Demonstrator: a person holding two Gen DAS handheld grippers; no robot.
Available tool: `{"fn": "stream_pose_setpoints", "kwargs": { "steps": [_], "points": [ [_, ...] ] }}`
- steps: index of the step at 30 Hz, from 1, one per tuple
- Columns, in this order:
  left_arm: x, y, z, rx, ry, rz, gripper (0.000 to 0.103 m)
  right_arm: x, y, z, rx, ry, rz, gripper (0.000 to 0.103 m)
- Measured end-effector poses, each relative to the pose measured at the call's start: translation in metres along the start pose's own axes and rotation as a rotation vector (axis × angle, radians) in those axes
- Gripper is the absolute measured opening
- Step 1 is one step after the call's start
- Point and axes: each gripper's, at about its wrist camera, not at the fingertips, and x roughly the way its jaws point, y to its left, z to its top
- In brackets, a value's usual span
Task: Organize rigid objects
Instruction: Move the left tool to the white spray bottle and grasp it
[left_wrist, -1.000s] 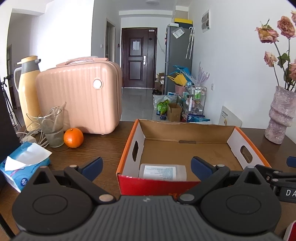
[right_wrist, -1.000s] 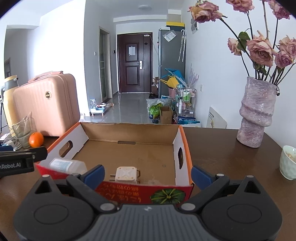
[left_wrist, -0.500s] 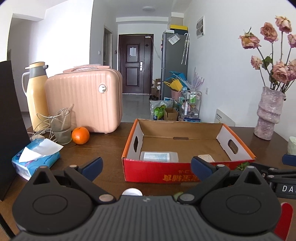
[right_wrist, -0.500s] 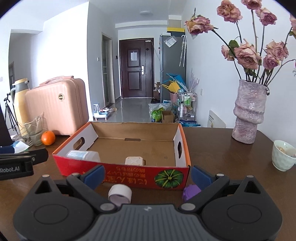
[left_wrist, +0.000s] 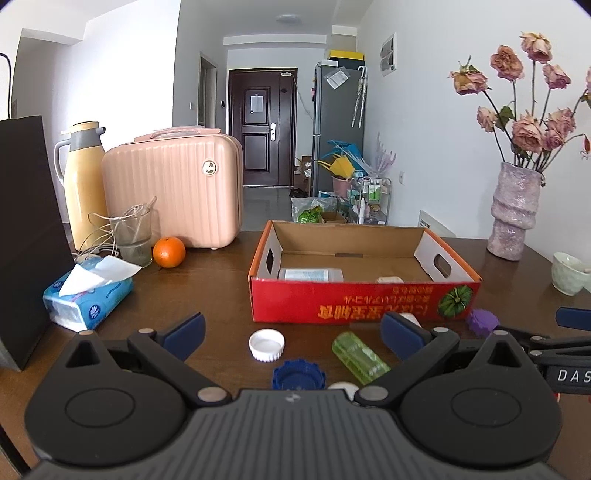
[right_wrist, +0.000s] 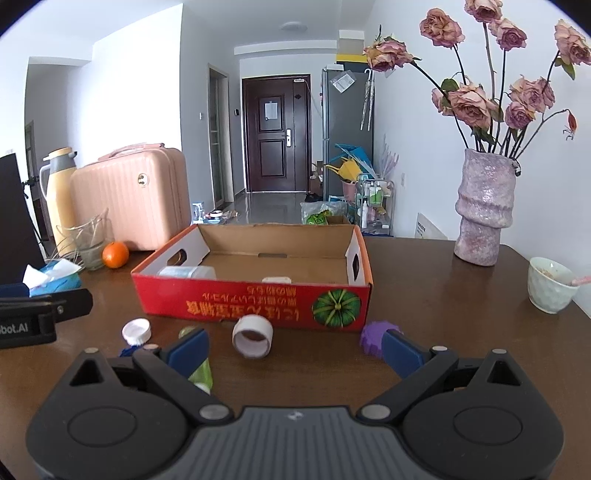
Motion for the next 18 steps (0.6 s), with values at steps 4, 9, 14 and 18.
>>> {"fn": "stream_pose_setpoints", "kwargs": {
  "steps": [4, 9, 14, 18],
  "points": [
    [-0.013, 0.001, -0.012, 0.002, 0.009, -0.011, 0.103, -0.014, 0.001, -0.011, -0.003, -0.001, 0.0, 0.1],
    [-0.026, 0.002, -0.027, 0.014, 0.028, -0.022, 0.103, -0.029, 0.003, -0.024, -0.012, -0.003, 0.005, 0.1],
    [-0.035, 0.005, -0.038, 0.021, 0.035, -0.025, 0.103, -0.037, 0.005, -0.036, -0.016, 0.004, 0.013, 0.1],
    [-0.034, 0.009, -0.041, 0.024, 0.044, -0.015, 0.103, -0.037, 0.009, -0.041, -0.021, 0.014, 0.019, 0.1]
  ]
}}
